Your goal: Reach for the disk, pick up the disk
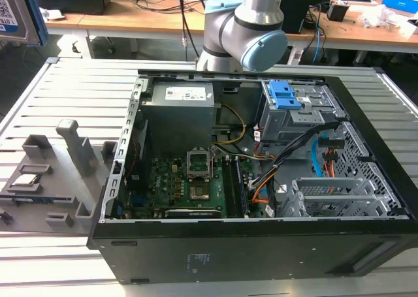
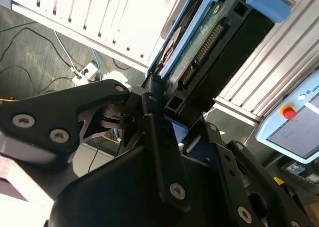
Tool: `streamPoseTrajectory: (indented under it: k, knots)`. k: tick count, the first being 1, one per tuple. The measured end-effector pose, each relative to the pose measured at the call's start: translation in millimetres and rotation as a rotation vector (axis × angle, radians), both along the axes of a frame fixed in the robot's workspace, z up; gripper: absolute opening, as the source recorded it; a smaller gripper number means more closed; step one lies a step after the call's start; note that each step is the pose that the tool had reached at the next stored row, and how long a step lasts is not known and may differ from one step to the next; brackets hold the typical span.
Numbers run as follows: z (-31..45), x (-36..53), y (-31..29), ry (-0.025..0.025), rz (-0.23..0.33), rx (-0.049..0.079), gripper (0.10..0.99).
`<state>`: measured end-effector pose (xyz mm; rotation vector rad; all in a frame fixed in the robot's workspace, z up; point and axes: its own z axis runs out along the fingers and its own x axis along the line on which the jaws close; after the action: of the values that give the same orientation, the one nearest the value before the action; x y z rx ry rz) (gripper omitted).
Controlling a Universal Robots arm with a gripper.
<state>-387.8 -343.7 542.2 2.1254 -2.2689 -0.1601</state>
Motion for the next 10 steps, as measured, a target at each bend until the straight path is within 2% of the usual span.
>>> streamPoseTrajectory:
  k: [10]
  knots:
    - [-19.5,0.2,0.0,0.0005,0.0,0.0,0.365]
